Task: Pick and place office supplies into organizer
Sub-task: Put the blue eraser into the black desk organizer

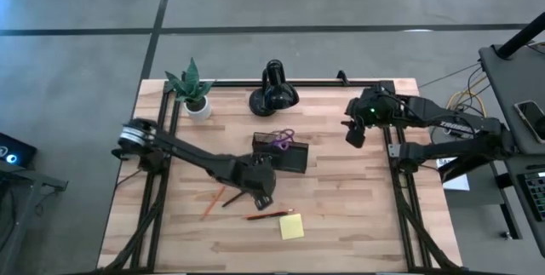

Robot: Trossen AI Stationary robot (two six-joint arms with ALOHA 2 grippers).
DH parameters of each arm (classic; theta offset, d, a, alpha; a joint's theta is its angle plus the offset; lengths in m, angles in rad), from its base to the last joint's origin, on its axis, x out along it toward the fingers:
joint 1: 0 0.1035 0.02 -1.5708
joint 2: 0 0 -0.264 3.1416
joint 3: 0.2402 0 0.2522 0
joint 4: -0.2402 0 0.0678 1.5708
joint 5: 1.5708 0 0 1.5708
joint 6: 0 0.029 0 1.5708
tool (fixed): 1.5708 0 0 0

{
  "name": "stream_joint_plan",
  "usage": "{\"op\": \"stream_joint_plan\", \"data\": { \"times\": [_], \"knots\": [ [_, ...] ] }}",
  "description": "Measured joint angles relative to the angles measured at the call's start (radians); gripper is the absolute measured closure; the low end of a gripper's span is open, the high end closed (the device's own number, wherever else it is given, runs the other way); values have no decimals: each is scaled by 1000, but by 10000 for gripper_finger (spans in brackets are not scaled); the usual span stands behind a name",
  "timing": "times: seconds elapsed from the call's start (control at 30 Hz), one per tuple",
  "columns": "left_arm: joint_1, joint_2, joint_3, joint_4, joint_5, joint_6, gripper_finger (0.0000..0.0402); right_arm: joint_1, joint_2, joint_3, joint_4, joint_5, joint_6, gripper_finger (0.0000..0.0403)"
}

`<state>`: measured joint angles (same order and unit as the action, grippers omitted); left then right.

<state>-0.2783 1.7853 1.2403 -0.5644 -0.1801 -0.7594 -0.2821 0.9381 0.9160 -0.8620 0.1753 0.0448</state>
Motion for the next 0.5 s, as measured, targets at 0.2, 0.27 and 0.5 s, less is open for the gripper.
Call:
{"op": "stream_joint_plan", "data": {
  "times": [0.2,0.27,0.5],
  "knots": [
    [-55,35,64,-74,-27,-110,247,7,-63,0,12,0,-4,254],
    [-62,26,50,-74,-33,-158,247,7,-75,0,16,6,-5,254],
    [-74,13,-29,-69,-89,-170,247,10,-86,-12,57,7,-29,250]
  ]
}}
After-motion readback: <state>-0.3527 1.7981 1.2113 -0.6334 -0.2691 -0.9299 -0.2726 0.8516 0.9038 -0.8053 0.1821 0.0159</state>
